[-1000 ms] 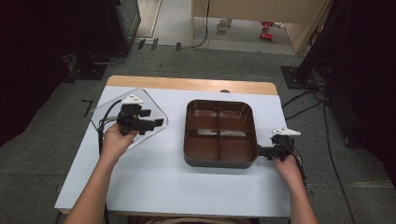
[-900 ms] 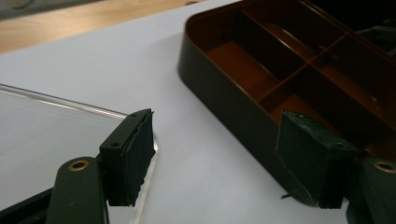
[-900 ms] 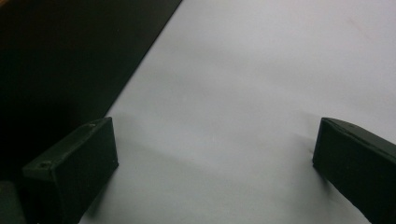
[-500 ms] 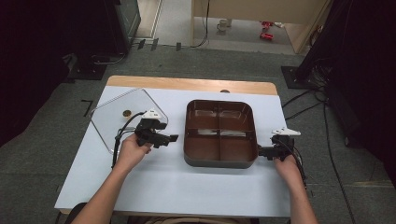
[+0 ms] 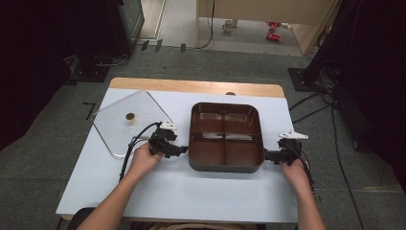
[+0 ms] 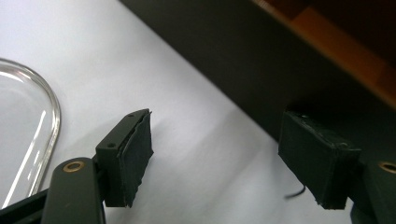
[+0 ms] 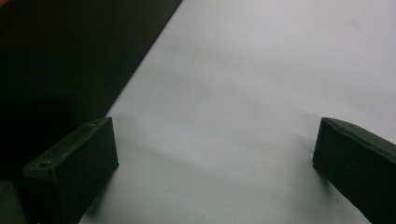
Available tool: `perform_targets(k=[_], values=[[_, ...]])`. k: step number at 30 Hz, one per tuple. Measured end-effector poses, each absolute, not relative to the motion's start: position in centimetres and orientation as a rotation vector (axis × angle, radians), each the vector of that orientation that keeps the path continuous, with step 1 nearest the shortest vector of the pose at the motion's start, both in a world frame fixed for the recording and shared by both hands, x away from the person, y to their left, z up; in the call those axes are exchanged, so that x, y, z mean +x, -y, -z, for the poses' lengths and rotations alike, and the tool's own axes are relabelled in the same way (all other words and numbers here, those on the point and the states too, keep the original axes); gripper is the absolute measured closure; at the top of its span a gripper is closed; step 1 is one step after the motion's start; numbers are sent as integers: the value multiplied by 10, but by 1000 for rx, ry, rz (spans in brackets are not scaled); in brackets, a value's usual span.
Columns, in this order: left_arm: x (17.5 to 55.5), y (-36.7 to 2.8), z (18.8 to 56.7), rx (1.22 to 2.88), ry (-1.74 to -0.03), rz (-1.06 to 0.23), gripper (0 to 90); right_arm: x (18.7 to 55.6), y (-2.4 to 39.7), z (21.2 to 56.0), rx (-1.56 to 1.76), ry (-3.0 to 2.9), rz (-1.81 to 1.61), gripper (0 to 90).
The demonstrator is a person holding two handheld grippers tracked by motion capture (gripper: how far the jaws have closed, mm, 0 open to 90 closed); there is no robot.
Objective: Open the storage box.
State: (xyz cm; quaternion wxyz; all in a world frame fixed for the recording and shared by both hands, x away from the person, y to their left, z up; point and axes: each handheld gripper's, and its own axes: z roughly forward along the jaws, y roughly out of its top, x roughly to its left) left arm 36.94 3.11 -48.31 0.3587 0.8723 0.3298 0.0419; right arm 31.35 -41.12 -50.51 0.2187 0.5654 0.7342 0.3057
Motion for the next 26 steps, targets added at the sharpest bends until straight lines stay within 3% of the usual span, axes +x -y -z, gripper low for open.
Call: perform_targets(k=[7,11,26], values=[[368,-34,489,2242,-771,-113,198,313,411,505,1565,-2032,-846,0],[360,-33,494,2259,-700,-207,195,313,411,505,1565,-2032,-846,0],[352,-32,499,2243,-679,-292,191,313,411,505,1564,-2032,-846,0]])
